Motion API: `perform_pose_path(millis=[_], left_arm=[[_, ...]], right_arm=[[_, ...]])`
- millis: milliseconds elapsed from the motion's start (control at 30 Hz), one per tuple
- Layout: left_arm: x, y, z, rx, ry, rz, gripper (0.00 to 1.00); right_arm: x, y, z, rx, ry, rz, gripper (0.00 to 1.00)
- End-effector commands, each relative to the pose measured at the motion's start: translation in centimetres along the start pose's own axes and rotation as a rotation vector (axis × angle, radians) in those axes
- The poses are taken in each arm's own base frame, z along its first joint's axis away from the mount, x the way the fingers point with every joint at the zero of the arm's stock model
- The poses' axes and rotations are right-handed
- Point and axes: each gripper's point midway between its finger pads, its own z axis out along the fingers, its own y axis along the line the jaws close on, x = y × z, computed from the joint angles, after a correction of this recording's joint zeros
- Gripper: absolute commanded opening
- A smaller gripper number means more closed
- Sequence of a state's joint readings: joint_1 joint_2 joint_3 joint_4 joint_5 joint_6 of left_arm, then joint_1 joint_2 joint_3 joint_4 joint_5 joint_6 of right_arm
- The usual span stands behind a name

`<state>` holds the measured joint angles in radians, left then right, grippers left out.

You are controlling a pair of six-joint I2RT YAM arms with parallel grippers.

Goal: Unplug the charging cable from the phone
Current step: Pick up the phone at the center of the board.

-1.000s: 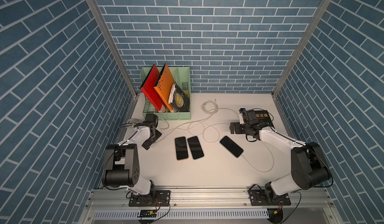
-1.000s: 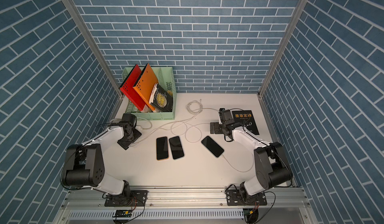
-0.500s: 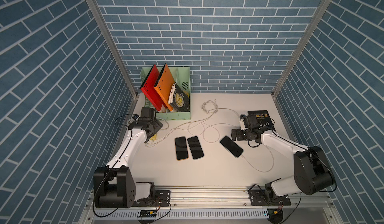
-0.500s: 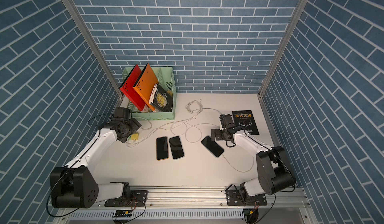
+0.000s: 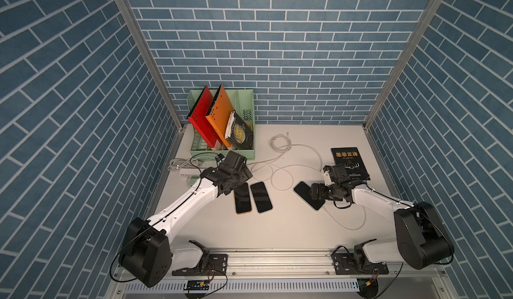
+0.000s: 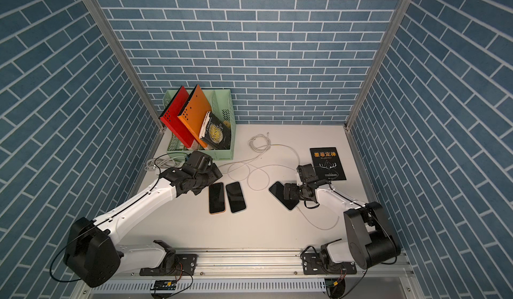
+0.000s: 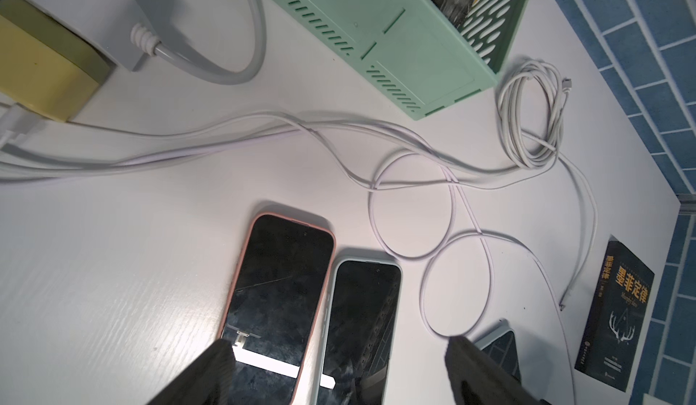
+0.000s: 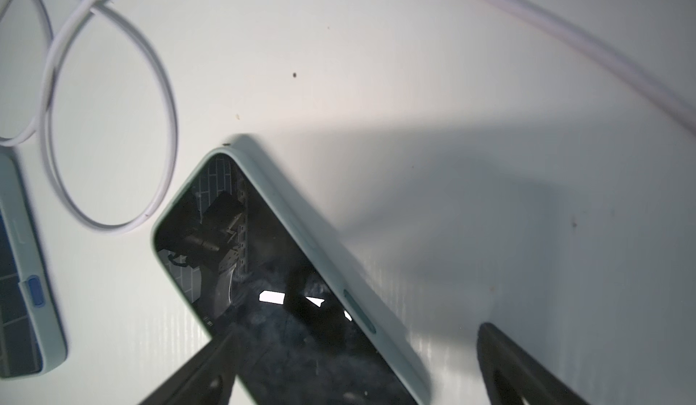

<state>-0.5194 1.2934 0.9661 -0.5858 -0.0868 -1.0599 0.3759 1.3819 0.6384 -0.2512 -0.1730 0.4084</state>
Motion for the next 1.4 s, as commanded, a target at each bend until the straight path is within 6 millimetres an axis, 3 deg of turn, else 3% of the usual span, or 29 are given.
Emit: perform_pose_path(millis=[0,333,767,1067,1367], left_arm=[[0.3,-0.1,0.3,-0.001,-0.011,-0.001,0.93],[1.6,-1.0,1.5,0.028,0.065,0.157,0.93],[3.0,0.3,1.4,0.058,0.09,0.232,0.93],[3.2,0.9,1.3,0.046,0.09,0.261,0.93],[3.8,1.1,1.8,0.054,0.107,0.256,0.93]], right_arm=[[0.9,1.4,-0.1,-0.08,0.008,0.042,0.99],[3.8,5.8,-0.2,-0.085,0.031,0.032,1.0],[0.4,5.7,0.4,0.249,0.062,-0.19,0.99],[0.6,5.5,1.1,0.312,0.143,-0.231,1.0],[2.8,6.4,2.1,0.265,0.207,-0.264,1.0]])
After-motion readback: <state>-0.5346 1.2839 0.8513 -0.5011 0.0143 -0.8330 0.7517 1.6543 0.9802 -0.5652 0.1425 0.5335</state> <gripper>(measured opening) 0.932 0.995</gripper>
